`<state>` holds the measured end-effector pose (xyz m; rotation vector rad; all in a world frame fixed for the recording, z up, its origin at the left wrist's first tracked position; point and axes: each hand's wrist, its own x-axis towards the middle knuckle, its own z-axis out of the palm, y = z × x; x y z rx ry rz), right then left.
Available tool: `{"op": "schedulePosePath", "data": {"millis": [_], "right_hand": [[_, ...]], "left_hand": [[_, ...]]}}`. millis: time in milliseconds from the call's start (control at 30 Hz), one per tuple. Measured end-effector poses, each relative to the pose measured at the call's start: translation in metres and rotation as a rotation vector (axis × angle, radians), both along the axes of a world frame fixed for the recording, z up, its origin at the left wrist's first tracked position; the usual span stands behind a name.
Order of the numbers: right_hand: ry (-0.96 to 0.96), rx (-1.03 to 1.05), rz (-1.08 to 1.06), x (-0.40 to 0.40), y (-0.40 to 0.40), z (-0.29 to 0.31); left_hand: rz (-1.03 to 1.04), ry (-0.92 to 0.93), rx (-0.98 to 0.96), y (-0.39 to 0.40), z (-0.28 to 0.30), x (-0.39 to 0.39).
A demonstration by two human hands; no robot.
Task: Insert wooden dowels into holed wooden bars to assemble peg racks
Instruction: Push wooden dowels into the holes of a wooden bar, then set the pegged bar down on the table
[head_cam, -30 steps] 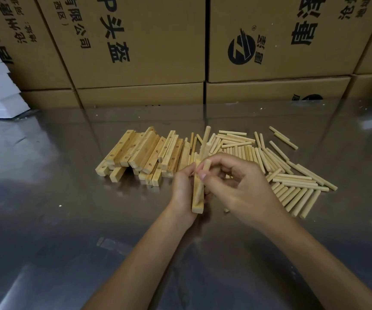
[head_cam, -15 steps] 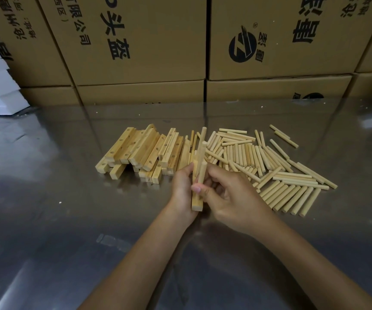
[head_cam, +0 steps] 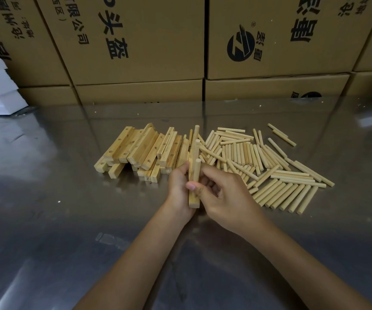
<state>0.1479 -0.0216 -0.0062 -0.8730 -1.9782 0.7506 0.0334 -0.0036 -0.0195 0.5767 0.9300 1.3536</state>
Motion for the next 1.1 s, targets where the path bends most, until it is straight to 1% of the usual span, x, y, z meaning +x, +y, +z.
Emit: {"op": "schedulePosePath", "data": {"millis": [67,133,233,333,433,567,633,733,833,900,1000,1100], "right_hand": [[-0.007,-0.013,0.022,0.001,0.001,-0.001],[-0.044,-0.003,0.013,0.001,0.002,-0.003],[-0.078,-0.006,-0.106,0.002,0.003,-0.005],[-0.159,0.053,-0.221,0.005,0.005,-0.004],[-0.214,0.1,-0.247,0.007,0.006,-0.007],[-0.259,0.172,-0.317,0.011,0.011,-0.007],[-0.248,0.177,-0.381,0.019,0.018,-0.005],[-0.232,0.139,-0.536,0.041,0.038,-0.004],[-0.299,0.069,-0.732,0.075,0.059,-0.001],[-0.318,-0.021,-0.859,0.104,0.068,0.002],[-0.289,-0.179,-1.078,0.149,0.076,0.002],[-0.268,-0.318,-1.213,0.188,0.079,-0.005]], "left_hand": [[0.021,0.006,-0.023,0.0,0.003,-0.001],[0.057,0.008,-0.115,0.003,0.008,-0.003],[0.094,0.007,-0.187,0.009,0.012,-0.009],[0.075,-0.012,-0.17,0.011,0.016,-0.013],[0.053,-0.035,-0.149,0.011,0.018,-0.012],[0.07,-0.013,-0.03,0.012,0.017,-0.011],[0.035,0.01,0.034,0.012,0.018,-0.011],[-0.03,0.07,0.058,0.011,0.018,-0.01],[-0.038,0.112,0.06,0.011,0.015,-0.009],[-0.035,0.132,0.062,0.012,0.013,-0.009],[-0.037,0.198,0.08,0.012,0.01,-0.009],[-0.043,0.239,0.091,0.011,0.007,-0.008]]}}
